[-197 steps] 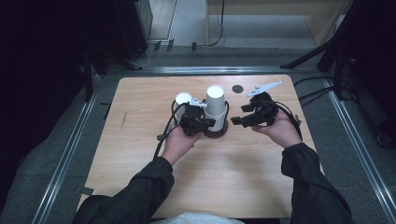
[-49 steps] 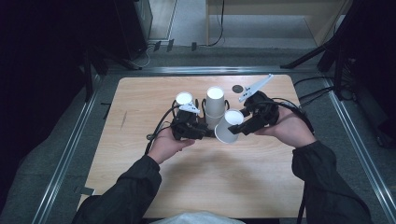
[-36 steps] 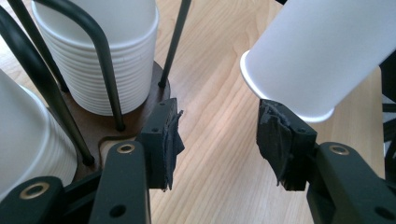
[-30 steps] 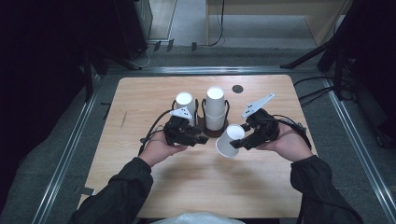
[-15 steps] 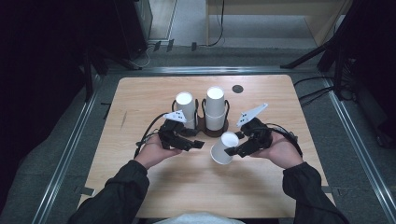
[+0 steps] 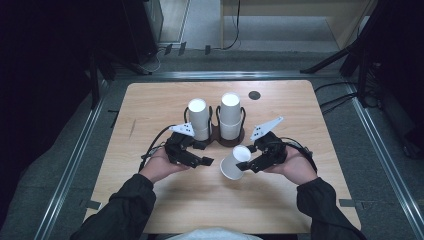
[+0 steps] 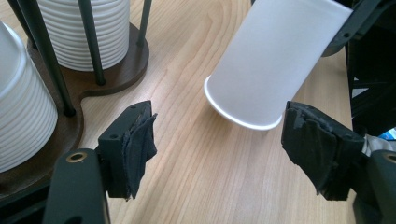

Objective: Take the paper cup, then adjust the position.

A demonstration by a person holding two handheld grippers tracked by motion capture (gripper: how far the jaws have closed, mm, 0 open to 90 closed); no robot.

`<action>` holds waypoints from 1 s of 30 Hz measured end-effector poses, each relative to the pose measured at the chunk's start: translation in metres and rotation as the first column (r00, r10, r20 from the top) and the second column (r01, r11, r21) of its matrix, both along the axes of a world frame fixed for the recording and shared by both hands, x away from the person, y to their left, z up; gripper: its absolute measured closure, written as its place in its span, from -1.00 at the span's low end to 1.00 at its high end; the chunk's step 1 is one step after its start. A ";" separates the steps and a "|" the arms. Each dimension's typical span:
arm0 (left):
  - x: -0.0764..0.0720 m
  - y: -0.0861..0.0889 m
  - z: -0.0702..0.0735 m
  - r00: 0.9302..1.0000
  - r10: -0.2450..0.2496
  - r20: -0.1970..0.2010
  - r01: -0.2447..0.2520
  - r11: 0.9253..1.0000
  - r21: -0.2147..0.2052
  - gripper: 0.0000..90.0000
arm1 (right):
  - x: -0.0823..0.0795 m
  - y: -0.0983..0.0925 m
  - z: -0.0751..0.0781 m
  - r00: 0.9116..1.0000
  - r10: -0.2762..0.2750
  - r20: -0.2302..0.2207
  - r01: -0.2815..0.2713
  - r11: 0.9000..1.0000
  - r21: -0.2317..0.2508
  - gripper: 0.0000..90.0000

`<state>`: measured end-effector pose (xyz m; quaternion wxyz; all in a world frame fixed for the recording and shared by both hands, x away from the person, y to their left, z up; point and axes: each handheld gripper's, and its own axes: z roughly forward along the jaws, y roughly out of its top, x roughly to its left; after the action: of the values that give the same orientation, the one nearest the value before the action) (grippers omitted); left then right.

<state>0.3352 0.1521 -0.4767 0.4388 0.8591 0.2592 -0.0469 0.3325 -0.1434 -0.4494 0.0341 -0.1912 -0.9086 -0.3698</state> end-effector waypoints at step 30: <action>-0.014 -0.012 -0.019 0.995 -0.101 0.013 0.101 0.995 -0.016 -0.67 | 0.000 0.033 -0.010 0.996 0.076 -0.049 -0.072 0.995 0.066 -0.22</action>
<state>0.3213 0.1404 -0.4959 0.4447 0.8676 0.2125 -0.0659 0.3327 -0.1102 -0.4591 0.0774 -0.1657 -0.9016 -0.3920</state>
